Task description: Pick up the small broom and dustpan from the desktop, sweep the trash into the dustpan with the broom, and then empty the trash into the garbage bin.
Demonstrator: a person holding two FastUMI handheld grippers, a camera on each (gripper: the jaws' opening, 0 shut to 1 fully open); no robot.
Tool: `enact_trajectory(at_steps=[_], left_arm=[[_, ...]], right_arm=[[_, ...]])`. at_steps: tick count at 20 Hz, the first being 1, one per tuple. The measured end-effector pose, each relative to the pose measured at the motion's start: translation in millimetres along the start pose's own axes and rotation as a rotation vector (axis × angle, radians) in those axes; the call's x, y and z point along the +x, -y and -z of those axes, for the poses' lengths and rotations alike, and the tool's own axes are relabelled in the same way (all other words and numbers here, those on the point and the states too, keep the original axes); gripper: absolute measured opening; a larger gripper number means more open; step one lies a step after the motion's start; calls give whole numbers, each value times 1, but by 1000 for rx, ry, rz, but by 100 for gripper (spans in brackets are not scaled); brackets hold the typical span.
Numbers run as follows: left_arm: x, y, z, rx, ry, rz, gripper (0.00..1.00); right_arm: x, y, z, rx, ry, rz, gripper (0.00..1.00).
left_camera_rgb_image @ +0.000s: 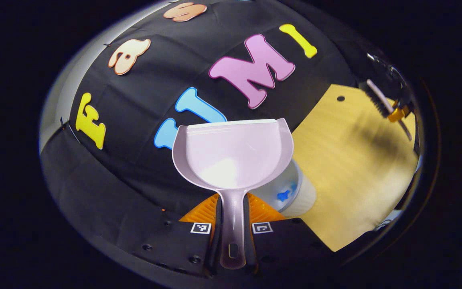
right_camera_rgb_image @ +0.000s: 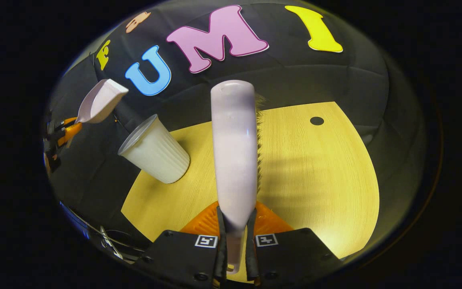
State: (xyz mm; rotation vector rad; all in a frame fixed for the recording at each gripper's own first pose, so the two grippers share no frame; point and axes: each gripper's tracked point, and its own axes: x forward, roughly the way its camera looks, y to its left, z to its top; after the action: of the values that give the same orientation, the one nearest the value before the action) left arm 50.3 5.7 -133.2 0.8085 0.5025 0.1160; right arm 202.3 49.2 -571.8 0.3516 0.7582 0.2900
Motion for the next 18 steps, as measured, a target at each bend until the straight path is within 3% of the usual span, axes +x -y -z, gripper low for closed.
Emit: enact_trajectory(at_steps=[4, 8, 14, 18], left_arm=[[-43, 66, -52, -136, 139, 210, 20], [-61, 125, -61, -182, 153, 367, 20], [-49, 223, -35, -355, 2, 541, 21], [-24, 286, -2, -365, -158, 619, 21]], right_arm=[[-5, 1, 5, -8, -6, 11, 20], [-15, 4, 12, 6, -3, 22, 20], [-29, 16, 42, 18, -51, 86, 20], [-25, 19, 71, 39, -121, 114, 20]])
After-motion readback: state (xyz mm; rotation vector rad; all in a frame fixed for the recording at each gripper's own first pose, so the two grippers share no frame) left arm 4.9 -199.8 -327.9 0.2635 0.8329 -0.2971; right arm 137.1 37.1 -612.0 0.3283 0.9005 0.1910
